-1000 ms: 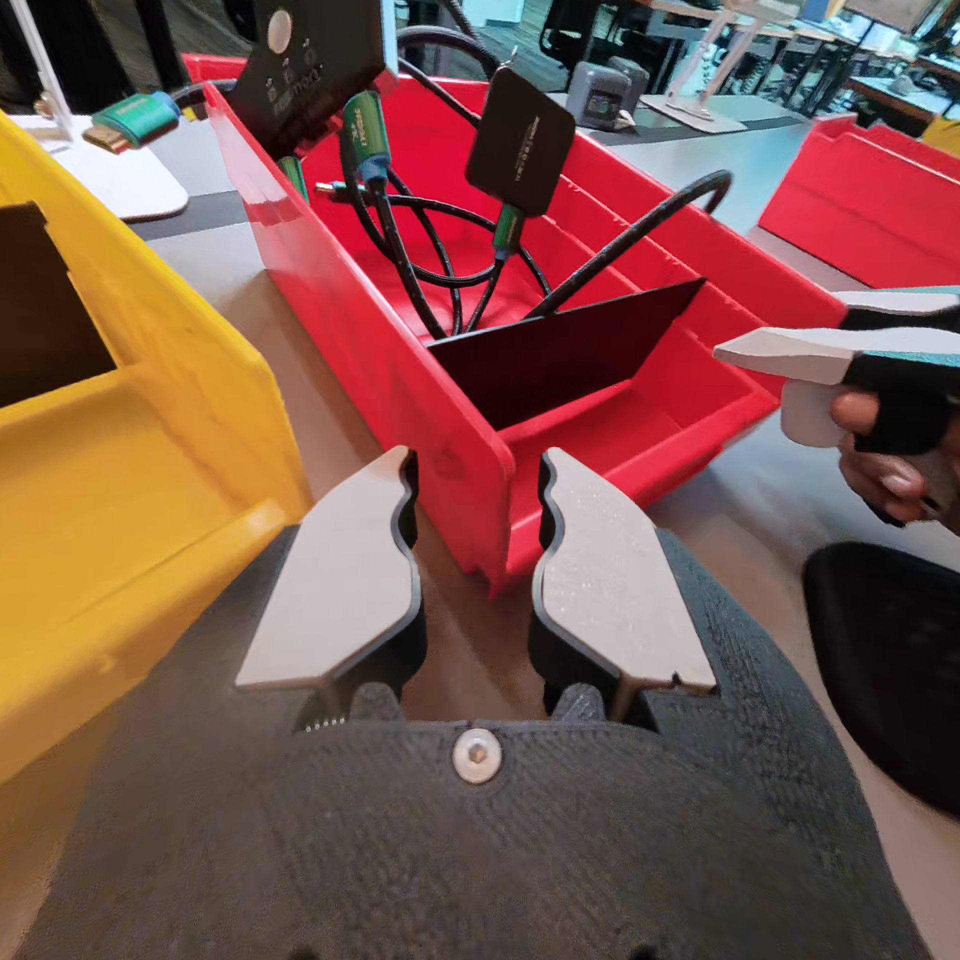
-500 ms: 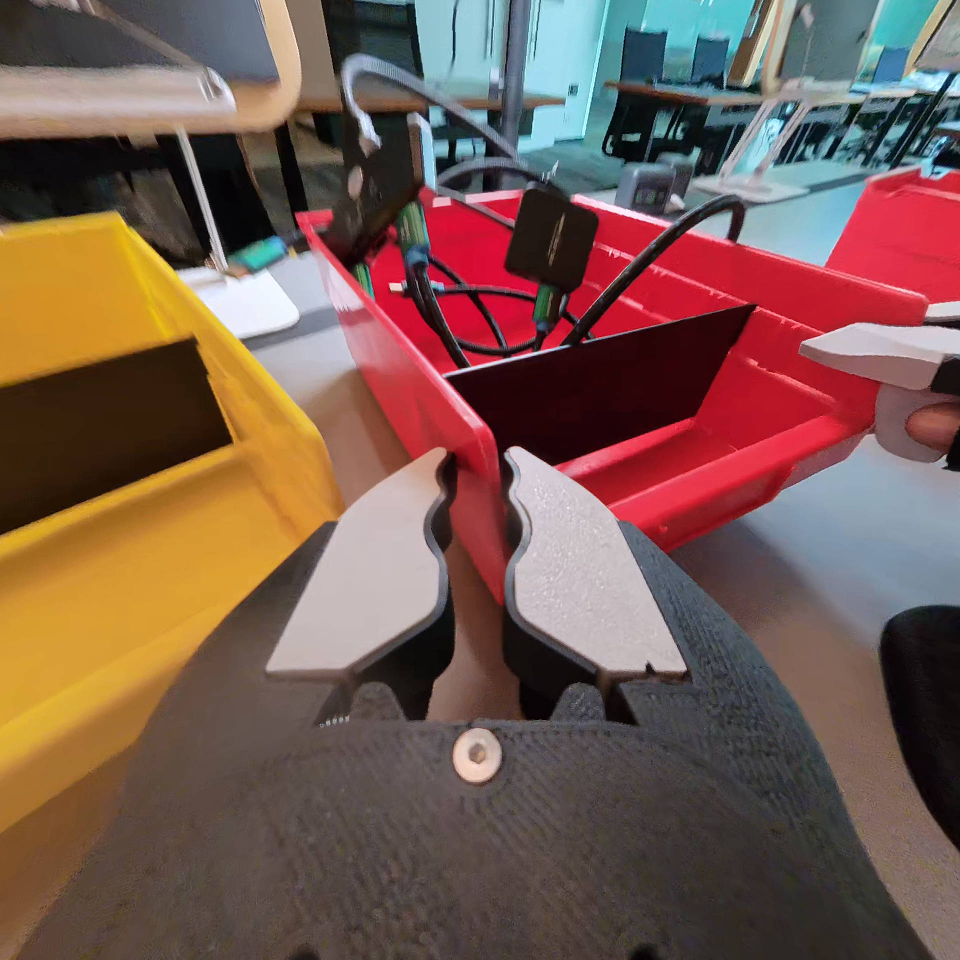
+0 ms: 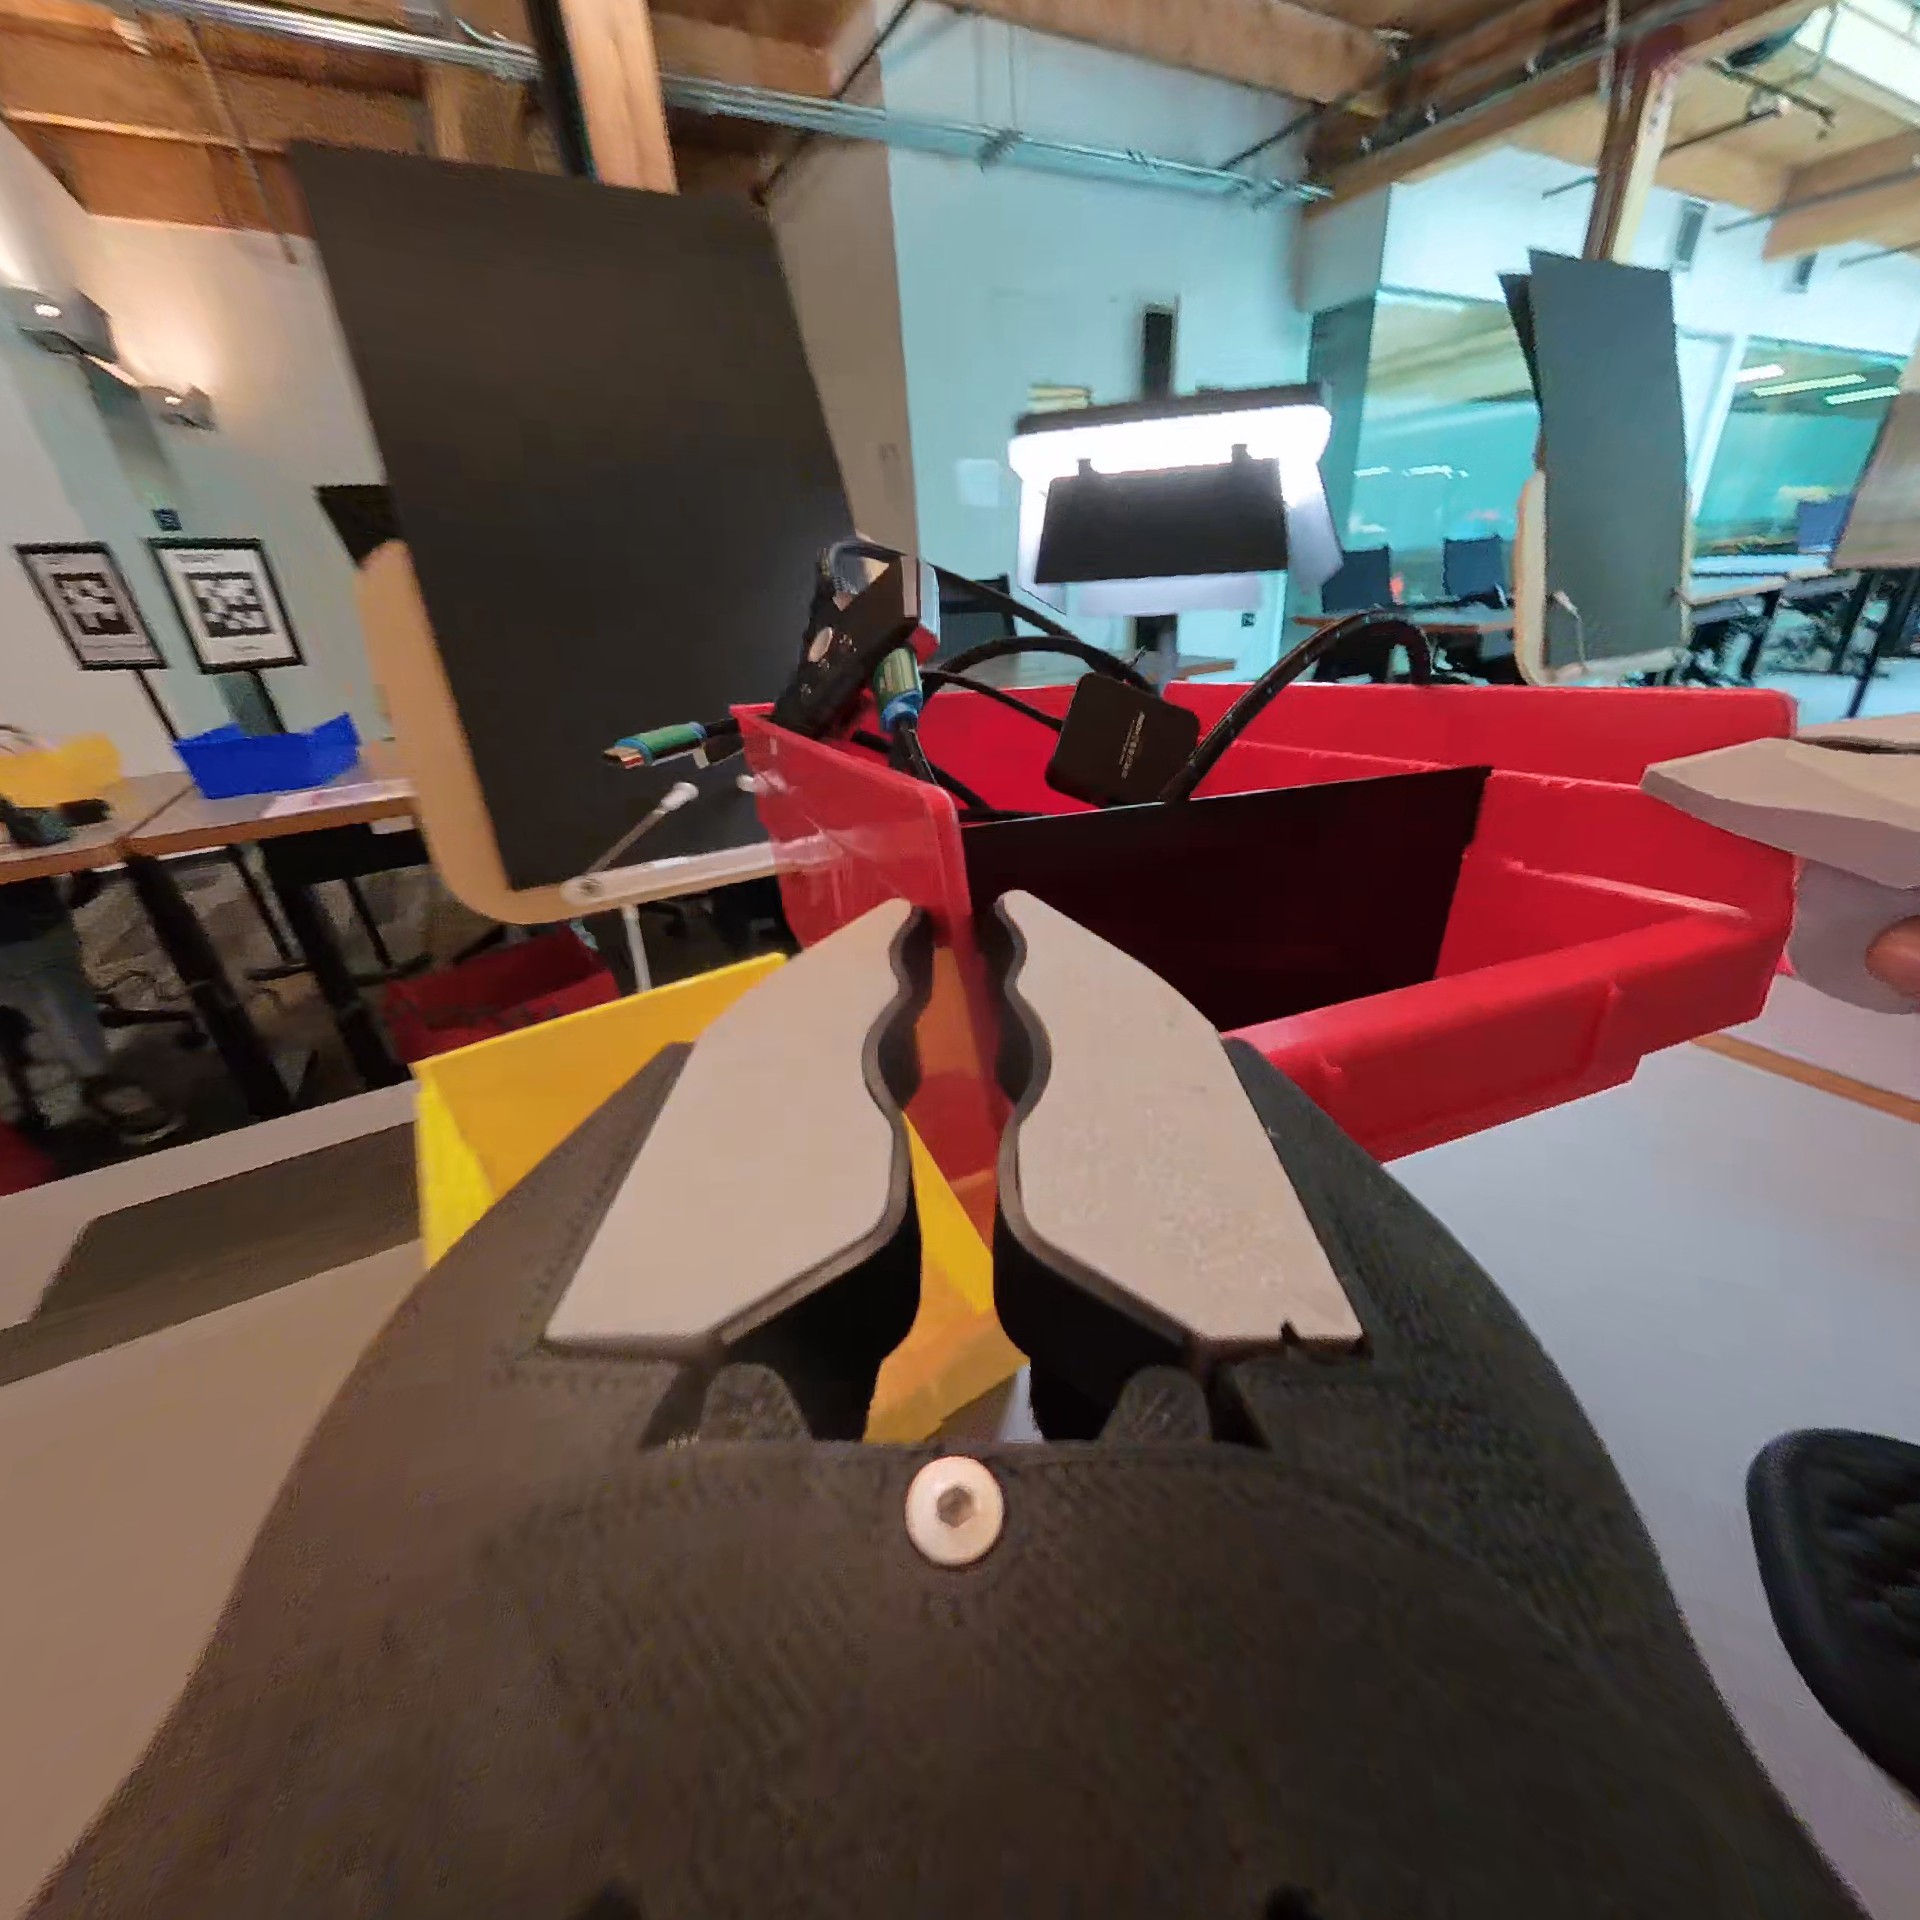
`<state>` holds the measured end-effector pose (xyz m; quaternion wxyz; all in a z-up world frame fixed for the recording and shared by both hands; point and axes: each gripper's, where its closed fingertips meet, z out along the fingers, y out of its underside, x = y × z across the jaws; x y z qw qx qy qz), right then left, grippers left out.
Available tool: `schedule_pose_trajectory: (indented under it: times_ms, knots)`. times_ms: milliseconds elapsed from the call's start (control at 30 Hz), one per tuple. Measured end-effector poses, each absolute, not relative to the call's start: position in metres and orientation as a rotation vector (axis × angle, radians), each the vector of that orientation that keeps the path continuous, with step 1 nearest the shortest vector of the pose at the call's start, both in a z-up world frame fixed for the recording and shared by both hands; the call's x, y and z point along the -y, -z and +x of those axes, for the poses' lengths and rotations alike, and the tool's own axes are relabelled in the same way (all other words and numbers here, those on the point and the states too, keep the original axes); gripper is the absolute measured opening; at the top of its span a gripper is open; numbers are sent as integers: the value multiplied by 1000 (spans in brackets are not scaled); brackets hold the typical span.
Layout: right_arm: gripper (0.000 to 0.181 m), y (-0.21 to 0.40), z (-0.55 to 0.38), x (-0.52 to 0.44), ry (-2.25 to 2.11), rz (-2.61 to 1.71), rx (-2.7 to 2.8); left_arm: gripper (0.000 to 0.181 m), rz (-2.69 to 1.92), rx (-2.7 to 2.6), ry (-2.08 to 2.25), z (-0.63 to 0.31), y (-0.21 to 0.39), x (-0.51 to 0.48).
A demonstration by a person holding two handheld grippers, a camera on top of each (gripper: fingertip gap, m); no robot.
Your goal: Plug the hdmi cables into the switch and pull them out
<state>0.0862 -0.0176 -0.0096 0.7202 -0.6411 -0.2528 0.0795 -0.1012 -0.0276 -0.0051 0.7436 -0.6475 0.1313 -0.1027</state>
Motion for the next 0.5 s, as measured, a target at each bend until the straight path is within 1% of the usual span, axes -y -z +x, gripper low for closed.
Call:
schedule_pose_trajectory:
  times_ms: [267, 500]
  knots:
    - [9, -14, -51, 26, -416, -1301, 699, 10, -1338, -89, 40, -229, -23, 87]
    - [9, -11, -172, 45, -608, -1229, 832, 10, -1310, 66, -116, -333, -17, 142]
